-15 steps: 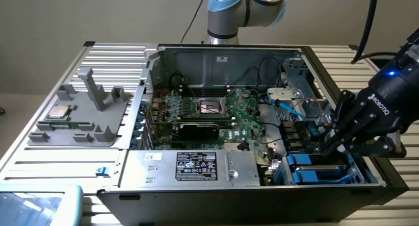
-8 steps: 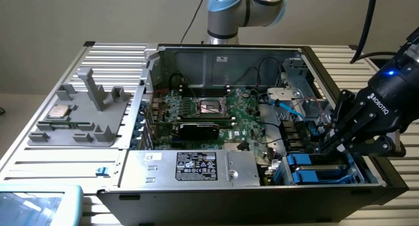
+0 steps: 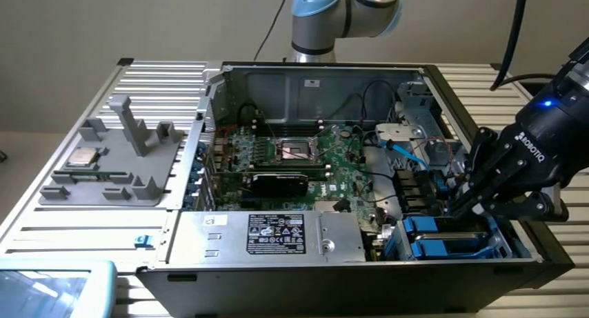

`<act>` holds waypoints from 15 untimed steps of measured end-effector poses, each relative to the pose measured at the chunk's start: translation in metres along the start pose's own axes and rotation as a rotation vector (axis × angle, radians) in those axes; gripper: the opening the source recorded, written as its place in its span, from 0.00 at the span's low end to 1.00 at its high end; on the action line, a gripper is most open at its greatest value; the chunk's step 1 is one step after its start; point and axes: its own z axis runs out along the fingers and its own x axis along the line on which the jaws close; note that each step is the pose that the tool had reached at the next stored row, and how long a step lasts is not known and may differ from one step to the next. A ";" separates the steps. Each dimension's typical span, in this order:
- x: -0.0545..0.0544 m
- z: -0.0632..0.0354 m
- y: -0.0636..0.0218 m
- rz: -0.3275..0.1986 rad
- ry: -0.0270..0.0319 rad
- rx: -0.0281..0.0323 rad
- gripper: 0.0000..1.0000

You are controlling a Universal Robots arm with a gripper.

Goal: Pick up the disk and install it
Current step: 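Insert the second disk wire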

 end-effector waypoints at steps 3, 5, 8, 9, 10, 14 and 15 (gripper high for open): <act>0.000 0.0012 0.0004 -0.002 -0.0006 -0.0002 0.16; 0.000 0.0021 0.0007 -0.003 -0.0009 -0.0003 0.16; 0.000 0.0025 0.0008 -0.004 -0.0014 -0.0005 0.16; 0.000 0.0026 0.0009 -0.004 -0.0014 -0.0005 0.16; 0.000 0.0029 0.0010 -0.004 -0.0013 -0.0004 0.16; 0.000 0.0049 0.0017 -0.006 -0.0020 -0.0007 0.16; 0.001 0.0052 0.0020 -0.007 -0.0023 -0.0008 0.16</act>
